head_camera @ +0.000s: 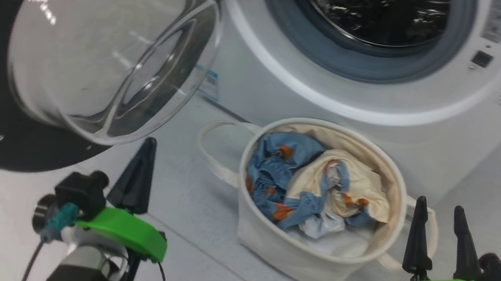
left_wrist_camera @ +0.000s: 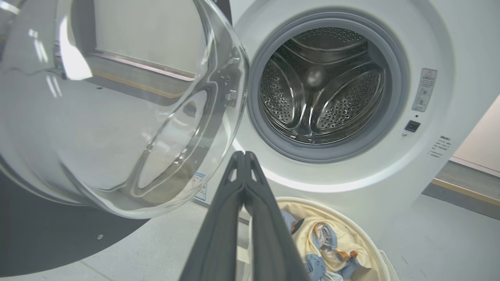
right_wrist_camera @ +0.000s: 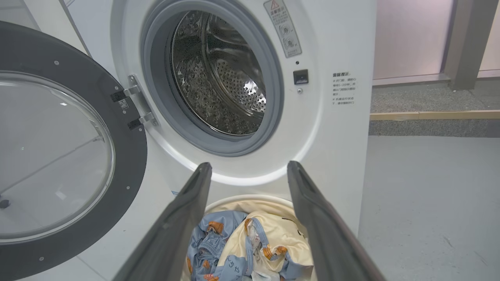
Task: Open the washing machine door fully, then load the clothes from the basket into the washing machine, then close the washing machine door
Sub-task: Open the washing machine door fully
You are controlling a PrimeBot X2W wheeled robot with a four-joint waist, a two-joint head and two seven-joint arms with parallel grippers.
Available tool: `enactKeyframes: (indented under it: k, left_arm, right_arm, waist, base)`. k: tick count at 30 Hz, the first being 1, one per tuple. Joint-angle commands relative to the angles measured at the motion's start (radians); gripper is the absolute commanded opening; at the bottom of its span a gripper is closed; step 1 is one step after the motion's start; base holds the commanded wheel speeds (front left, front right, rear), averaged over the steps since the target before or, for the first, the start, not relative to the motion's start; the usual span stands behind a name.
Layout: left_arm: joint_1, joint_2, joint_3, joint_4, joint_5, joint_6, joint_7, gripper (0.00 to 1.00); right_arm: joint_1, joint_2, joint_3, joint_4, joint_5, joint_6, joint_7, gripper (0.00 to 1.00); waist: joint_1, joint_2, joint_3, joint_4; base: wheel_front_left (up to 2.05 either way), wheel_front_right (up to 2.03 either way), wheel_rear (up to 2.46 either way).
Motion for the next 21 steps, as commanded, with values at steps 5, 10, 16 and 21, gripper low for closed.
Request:
enactKeyframes:
  k: [5,10,16,21]
  left_arm:
    - [0.027,0.016,-0.029,-0.088,-0.013,0.012,-0.005,0.0]
    - [0.066,0.016,-0.035,-0.14,-0.015,0.002,-0.005,0.0]
    - [0.088,0.016,-0.034,-0.145,-0.036,0.009,-0.005,0.0]
    - [0.101,0.016,-0.042,-0.152,-0.049,0.024,-0.005,1.0]
  right_arm:
    - [0.027,0.005,0.015,-0.12,0.043,0.004,-0.012,1.0]
    - [0.044,0.005,0.012,-0.173,0.034,0.004,-0.012,1.0]
    - [0.057,0.006,0.002,-0.169,0.027,0.004,-0.012,1.0]
    - [0.07,0.006,0.004,-0.162,0.026,0.004,-0.012,1.0]
  waist:
    - [0.0,0.0,-0.043,-0.134]
    - [0.0,0.0,-0.038,-0.225]
    - [0.0,0.0,-0.042,-0.293]
    - [0.0,0.0,-0.055,-0.305]
  base:
    - [0.0,0.0,0.0]
    - [0.0,0.0,0.0]
    - [0.0,0.0,0.0]
    - [0.0,0.0,0.0]
